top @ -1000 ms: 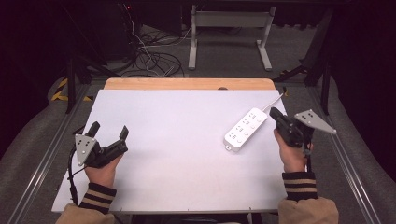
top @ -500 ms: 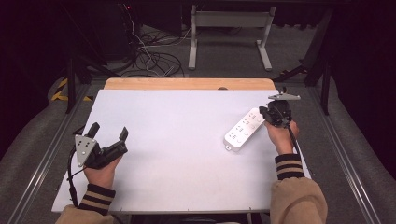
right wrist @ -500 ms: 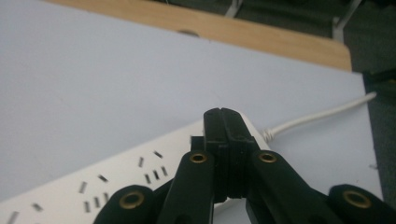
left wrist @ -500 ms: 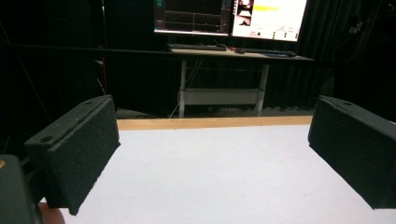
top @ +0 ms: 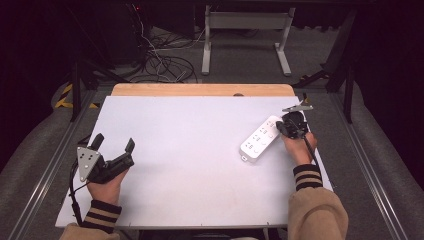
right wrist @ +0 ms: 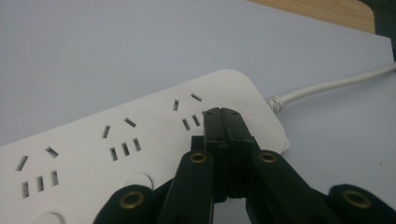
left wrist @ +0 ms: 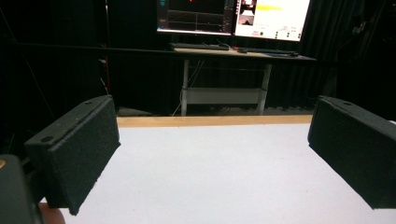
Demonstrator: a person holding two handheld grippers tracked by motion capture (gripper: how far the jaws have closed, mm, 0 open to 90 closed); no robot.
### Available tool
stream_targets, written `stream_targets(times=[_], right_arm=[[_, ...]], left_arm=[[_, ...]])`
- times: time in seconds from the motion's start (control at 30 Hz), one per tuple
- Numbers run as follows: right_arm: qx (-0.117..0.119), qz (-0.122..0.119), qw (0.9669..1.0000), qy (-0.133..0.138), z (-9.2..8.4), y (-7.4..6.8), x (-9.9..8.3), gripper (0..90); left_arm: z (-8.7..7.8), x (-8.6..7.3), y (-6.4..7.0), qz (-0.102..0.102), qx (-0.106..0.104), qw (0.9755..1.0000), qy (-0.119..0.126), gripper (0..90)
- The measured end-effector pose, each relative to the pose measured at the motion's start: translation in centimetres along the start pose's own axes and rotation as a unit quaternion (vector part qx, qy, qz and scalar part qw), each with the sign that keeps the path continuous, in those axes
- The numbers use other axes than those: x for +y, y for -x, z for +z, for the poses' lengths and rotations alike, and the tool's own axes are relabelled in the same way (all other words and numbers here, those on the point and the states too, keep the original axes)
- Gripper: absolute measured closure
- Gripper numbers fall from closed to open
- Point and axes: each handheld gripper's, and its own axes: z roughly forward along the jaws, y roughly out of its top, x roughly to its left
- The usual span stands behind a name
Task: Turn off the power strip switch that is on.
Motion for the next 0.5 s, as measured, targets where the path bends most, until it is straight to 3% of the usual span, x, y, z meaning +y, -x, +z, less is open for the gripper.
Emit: stream_targets(times=[0.27,0.33,0.43,0.5], right_arm=[[-0.021,-0.014,0.9997,-0.002,0.17,-0.82,-0.21,90.0],[0.002,0.001,1.0,0.001,0.13,-0.63,-0.34,90.0],[-0.011,-0.011,0.9999,0.007,0.15,-1.0,-0.49,90.0],[-0.006,-0.004,0.9999,0.012,0.13,-0.88,-0.62,90.0]], left_arm=[[0.16,-0.03,0.05,-0.001,-0.003,1.0,-0.002,2.9],[0.17,-0.02,0.03,-0.002,-0.003,1.0,-0.002,2.9],[0.14,-0.01,0.03,-0.002,-0.003,1.0,-0.001,3.0],[0.12,0.0,0.03,-0.003,-0.003,1.0,0.0,3.0]])
